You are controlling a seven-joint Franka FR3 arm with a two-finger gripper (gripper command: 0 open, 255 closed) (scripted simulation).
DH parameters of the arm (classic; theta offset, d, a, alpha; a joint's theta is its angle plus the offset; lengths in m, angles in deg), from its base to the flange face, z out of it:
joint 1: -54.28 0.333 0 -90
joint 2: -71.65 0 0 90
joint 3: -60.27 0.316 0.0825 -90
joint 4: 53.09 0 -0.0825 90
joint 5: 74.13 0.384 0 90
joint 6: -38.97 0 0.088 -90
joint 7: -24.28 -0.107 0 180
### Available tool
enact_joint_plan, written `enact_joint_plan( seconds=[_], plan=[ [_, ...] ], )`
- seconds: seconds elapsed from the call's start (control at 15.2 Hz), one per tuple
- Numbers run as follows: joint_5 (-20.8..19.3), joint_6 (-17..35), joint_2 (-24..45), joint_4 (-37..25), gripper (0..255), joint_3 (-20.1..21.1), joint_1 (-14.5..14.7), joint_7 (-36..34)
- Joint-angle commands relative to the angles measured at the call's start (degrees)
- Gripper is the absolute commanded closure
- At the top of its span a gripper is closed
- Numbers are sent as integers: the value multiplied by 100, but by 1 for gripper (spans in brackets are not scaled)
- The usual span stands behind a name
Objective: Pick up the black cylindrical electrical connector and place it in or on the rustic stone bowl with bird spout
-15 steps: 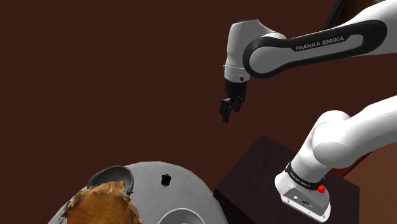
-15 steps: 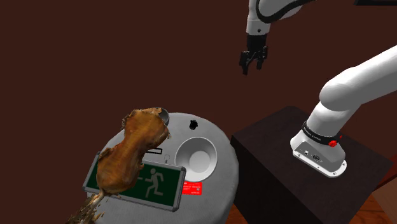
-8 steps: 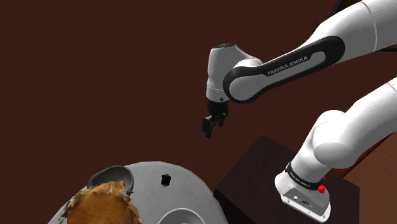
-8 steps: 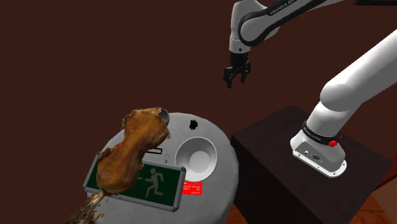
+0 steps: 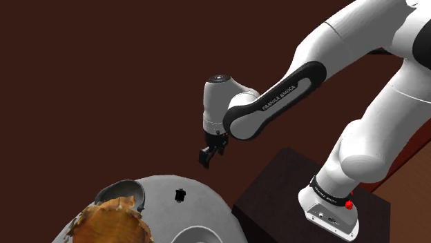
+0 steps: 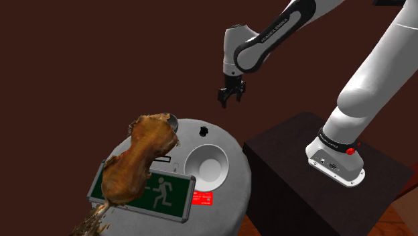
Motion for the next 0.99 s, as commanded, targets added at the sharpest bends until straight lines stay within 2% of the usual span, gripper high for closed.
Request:
enact_joint_plan(
  seconds=[0.0, 0.26, 0.53, 0.79, 0.92],
  plan=[
    [-332, 281, 509, -233, 0, 69, 14, -318],
    [-1103, 719, 1505, -754, 0, 12, 241, -1030],
    [-1771, 991, 2444, -1401, 0, -256, 666, -1631],
    [-2222, 1141, 3325, -2159, 0, -557, 1136, -2045],
    [-2307, 1207, 3536, -2314, 0, -643, 1244, -2118]
  ],
)
